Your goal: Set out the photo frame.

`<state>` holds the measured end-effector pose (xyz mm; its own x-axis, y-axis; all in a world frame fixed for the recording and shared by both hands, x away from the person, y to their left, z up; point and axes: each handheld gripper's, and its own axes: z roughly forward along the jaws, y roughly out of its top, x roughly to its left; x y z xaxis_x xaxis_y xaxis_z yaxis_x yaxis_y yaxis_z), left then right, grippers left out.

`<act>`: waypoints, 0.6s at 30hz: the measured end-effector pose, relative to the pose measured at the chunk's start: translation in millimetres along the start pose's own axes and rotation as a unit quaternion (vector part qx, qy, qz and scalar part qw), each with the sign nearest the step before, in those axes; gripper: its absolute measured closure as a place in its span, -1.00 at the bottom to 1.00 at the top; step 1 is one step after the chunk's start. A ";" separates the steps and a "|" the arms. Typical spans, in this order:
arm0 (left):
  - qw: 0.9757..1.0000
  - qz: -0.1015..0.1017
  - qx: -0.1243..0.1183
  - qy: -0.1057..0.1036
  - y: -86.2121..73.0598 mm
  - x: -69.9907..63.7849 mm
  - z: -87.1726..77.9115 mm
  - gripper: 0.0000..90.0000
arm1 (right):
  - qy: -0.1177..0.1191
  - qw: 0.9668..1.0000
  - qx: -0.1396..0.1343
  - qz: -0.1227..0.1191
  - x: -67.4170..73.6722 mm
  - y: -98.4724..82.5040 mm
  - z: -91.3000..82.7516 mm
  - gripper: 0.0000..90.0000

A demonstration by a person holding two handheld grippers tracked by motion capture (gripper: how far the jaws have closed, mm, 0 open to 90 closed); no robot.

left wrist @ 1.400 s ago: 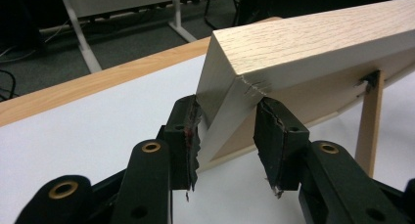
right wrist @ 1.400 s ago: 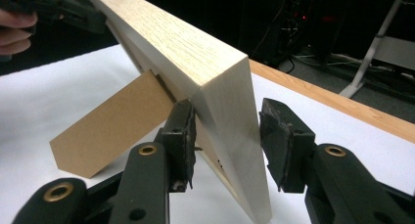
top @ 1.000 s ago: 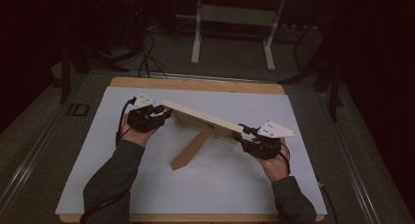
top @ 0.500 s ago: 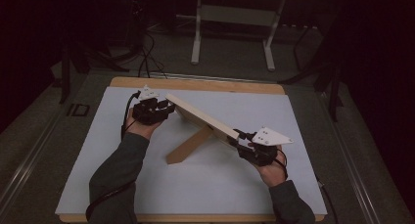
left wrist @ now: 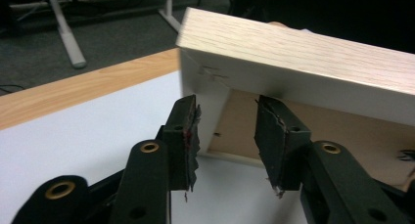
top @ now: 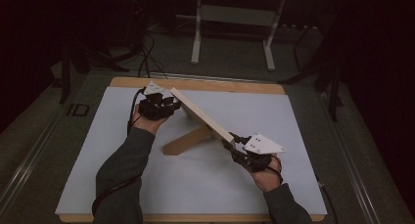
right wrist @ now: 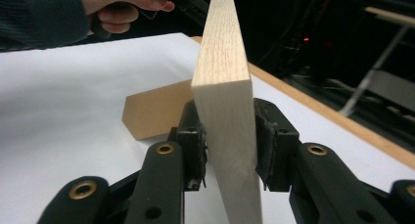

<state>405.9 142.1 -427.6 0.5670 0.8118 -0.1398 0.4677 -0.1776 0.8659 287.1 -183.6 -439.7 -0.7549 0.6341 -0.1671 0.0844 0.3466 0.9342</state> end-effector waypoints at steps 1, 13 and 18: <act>1.000 0.000 0.003 -0.001 0.0 -0.6 0.7 0.31 | -0.007 1.000 0.000 -0.003 1.5 0.3 0.4 0.52; 0.999 -0.007 0.001 -0.033 -5.5 -18.0 -14.7 0.21 | -0.023 1.000 -0.005 0.013 1.9 3.6 4.7 0.53; 0.998 -0.007 -0.014 -0.068 -2.3 -31.4 -26.6 0.17 | -0.017 1.000 -0.002 0.009 7.5 6.2 10.1 0.52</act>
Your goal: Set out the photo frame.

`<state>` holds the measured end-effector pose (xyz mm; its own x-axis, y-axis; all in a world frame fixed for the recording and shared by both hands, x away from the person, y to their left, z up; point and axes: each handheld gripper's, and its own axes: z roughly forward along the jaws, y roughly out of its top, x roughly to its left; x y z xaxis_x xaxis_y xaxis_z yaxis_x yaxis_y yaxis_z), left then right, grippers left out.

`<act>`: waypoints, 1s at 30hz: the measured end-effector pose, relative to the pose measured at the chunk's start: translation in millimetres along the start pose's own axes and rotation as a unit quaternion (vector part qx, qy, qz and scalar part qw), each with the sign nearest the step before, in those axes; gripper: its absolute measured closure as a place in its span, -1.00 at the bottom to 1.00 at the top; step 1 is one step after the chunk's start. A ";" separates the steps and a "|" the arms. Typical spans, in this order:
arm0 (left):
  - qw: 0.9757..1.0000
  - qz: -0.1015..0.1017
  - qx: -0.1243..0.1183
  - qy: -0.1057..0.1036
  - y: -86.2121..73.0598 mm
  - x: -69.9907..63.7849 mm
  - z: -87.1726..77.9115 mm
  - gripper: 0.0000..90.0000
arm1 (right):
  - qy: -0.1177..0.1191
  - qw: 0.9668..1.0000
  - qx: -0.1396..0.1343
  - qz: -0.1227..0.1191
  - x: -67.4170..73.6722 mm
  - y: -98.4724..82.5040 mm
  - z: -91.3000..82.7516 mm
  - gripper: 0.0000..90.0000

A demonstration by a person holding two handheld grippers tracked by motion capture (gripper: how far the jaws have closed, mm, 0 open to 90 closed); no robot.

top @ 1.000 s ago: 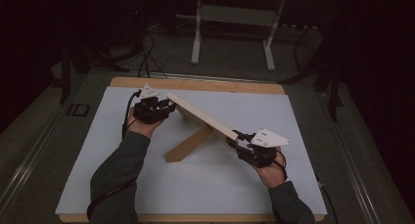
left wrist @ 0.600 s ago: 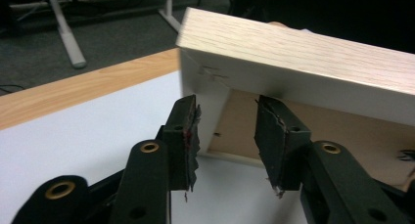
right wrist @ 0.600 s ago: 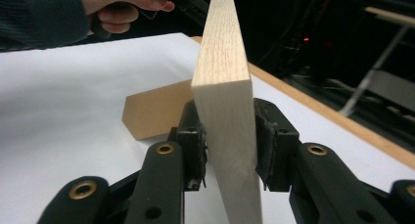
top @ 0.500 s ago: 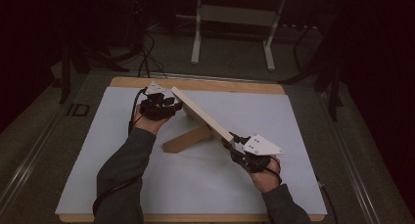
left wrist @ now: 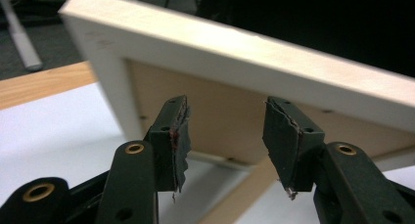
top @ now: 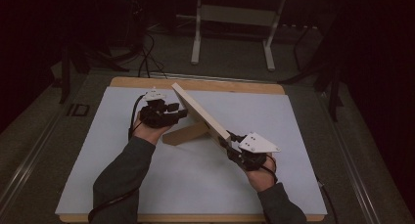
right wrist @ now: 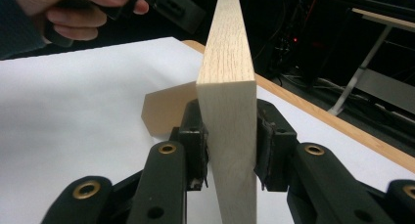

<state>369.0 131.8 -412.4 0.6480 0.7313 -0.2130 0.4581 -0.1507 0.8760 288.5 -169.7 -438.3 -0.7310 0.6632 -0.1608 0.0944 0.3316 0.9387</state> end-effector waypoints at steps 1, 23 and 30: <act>1.000 0.002 0.001 0.000 0.6 -3.0 -1.6 0.16 | 0.001 1.000 0.001 0.000 0.9 0.5 0.8 0.52; 0.999 -0.033 0.005 -0.029 14.5 -37.1 -0.8 -0.17 | 0.019 1.000 0.001 -0.001 17.9 7.5 17.8 0.51; 0.999 -0.034 0.003 -0.030 15.2 -39.3 -1.8 -0.17 | 0.021 1.000 0.000 0.002 25.6 11.6 25.6 0.50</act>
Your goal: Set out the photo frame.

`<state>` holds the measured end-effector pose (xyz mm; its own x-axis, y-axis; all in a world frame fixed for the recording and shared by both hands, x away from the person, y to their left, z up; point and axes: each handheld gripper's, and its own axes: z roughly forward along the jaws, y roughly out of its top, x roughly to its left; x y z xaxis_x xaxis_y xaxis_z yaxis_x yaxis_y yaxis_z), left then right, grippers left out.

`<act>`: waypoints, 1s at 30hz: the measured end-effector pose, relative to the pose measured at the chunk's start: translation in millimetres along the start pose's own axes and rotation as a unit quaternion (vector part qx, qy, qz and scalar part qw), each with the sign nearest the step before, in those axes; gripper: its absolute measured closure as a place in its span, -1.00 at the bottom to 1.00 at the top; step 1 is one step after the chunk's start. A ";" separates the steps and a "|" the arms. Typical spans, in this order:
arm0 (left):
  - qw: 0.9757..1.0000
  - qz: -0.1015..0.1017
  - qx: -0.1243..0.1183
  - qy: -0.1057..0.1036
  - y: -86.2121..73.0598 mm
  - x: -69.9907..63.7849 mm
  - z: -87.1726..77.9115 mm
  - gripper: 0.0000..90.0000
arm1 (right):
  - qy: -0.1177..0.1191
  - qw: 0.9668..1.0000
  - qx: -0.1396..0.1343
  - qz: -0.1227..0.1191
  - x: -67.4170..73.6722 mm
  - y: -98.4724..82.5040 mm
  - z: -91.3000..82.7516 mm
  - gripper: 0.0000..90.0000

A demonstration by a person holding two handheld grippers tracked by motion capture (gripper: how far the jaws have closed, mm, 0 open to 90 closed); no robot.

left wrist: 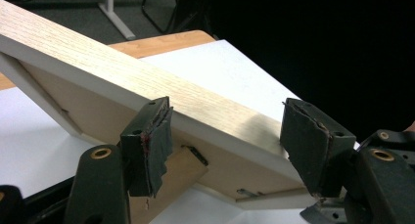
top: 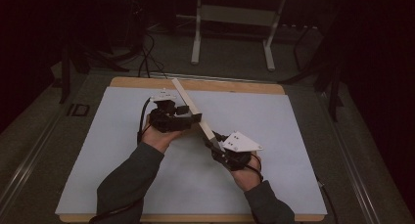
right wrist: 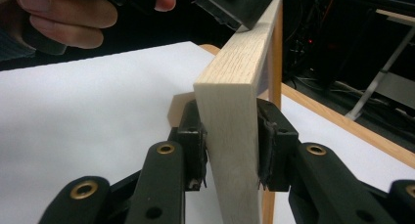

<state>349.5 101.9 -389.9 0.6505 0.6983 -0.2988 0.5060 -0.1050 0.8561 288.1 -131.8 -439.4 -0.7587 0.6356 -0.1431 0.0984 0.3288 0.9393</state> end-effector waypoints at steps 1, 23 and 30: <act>1.000 0.003 0.000 0.001 0.4 -0.4 -0.4 -0.17 | -0.001 1.000 0.000 -0.001 1.2 0.5 1.0 0.50; 1.000 -0.003 0.007 0.011 0.7 13.1 -2.3 -0.15 | 0.023 0.999 0.014 0.023 21.1 10.4 23.7 0.29; 1.000 -0.007 0.012 0.005 2.4 21.3 -1.4 -0.11 | 0.033 0.999 0.020 0.024 28.2 13.9 32.0 0.25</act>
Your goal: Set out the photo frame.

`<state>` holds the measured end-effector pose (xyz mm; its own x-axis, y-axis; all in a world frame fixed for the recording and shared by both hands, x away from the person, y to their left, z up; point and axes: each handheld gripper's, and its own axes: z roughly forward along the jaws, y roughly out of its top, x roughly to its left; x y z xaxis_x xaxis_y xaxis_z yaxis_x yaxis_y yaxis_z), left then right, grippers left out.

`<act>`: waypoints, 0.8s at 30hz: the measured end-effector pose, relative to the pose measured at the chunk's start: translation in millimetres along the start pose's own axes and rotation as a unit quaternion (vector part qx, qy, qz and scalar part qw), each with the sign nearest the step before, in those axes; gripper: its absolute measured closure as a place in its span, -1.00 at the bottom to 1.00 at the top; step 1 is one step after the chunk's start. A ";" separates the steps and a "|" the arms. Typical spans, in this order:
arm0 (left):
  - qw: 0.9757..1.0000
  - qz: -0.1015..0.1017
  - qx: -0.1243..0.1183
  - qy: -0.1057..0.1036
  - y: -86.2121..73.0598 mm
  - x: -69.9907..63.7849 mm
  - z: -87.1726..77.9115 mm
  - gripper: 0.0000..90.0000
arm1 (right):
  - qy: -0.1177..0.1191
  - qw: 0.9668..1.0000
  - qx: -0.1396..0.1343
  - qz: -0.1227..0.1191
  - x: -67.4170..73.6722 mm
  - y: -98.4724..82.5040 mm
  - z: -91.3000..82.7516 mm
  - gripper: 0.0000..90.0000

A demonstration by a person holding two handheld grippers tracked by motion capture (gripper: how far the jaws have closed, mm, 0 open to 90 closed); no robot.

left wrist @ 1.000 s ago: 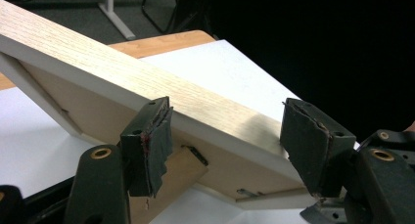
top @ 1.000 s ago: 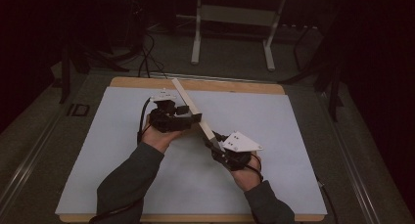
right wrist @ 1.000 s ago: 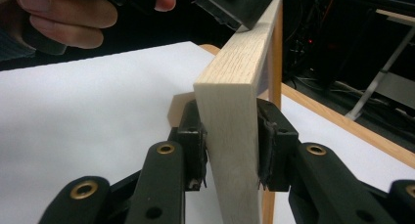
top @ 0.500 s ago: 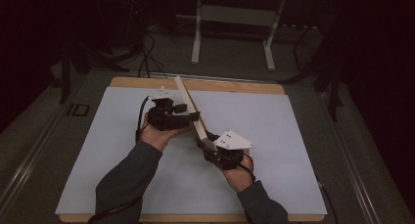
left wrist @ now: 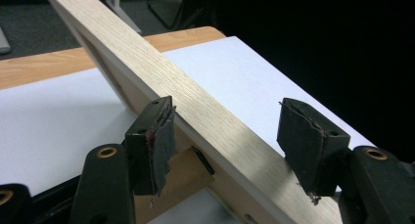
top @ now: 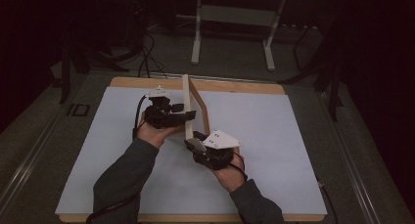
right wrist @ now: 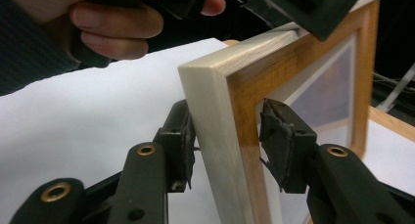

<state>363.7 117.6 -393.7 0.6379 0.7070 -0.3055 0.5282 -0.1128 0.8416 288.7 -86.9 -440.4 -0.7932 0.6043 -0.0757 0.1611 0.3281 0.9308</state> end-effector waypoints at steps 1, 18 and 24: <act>1.000 0.001 0.001 0.000 0.8 0.9 0.4 -0.11 | 0.000 1.000 0.000 0.001 0.3 0.6 1.0 0.25; 1.000 -0.008 -0.009 -0.014 -0.5 13.2 0.9 -0.01 | 0.035 0.999 -0.005 0.025 -4.1 -0.2 9.7 0.06; 0.999 -0.010 -0.032 0.002 -5.0 6.0 -10.4 -0.15 | 0.039 0.999 -0.016 0.025 -8.6 -7.7 -5.9 0.02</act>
<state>359.1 129.7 -395.1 0.6252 0.7109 -0.3220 0.5040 -0.0528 0.8621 290.8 -99.0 -444.8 -0.8284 0.5602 -0.0018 0.1835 0.2745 0.9439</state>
